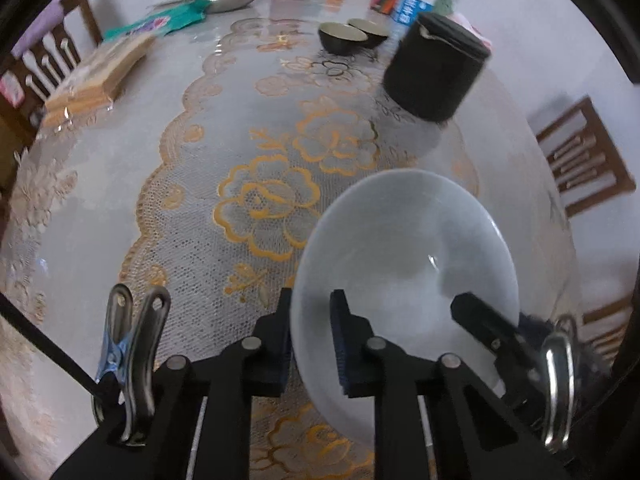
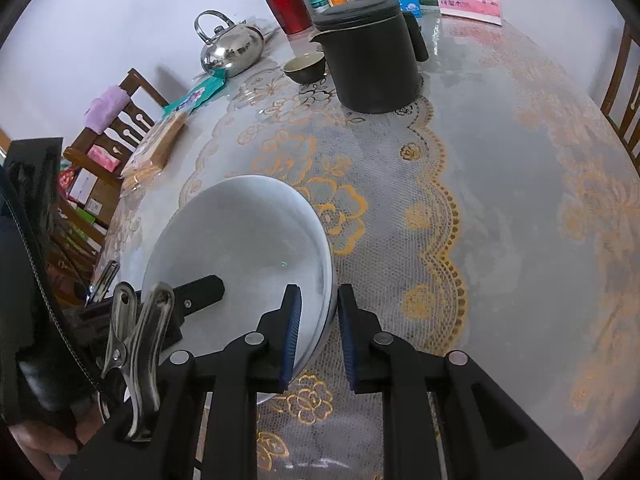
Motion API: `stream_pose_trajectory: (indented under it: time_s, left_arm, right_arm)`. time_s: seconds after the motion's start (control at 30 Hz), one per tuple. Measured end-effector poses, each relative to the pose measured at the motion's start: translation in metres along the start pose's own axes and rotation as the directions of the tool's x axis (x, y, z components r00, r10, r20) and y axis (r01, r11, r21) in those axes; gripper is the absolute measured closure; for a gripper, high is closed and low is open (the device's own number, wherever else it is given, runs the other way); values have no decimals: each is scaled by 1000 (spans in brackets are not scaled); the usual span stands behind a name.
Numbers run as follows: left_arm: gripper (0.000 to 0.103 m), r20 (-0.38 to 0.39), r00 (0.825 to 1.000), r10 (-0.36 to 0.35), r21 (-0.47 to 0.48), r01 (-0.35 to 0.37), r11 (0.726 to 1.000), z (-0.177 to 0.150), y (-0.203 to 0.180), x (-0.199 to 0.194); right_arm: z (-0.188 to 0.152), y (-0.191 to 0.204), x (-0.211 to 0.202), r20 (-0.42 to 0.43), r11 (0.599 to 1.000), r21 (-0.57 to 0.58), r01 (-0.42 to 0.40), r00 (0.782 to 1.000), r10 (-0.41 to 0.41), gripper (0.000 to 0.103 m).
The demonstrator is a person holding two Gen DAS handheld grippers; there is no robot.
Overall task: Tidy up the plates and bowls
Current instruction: 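Lift the red-flowered bowl with the right gripper toward the plate stack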
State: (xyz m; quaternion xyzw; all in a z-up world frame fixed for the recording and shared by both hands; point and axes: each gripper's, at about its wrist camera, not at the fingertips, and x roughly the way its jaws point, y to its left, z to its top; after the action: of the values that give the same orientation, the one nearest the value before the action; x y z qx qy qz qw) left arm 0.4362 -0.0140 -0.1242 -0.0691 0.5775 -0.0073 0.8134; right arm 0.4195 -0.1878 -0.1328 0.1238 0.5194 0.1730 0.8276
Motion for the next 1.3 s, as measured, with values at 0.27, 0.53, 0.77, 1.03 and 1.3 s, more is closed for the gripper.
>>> stream_pose_trajectory:
  time_s: [0.27,0.53,0.77,1.03,1.3]
  left_arm:
    - [85,-66,998,-16,13,16,1000,-37,6,-10]
    - [85,-92,996,4,41,-1,999,-75,11,-29]
    - [85,-102,994,-24,72,31,997,-108,14,-58]
    - [85,-61,998,-17,93,23,995,-141,16,-102]
    - [85,-23,998,-51,113,53,992,-173,30,-156]
  right_arm:
    - [-28,4,-15,-21,999,31,-26,999,27,83]
    - [-72,19,-33,-37,998,39,-39,998,41,83]
    - [-99,30,-61,-1,996,72,-46,999,46,83]
    - [-129,54,-99,38,996,88,-20,999,16,83]
    - [-168,80,-135,51,991,132,-28,998,22,83]
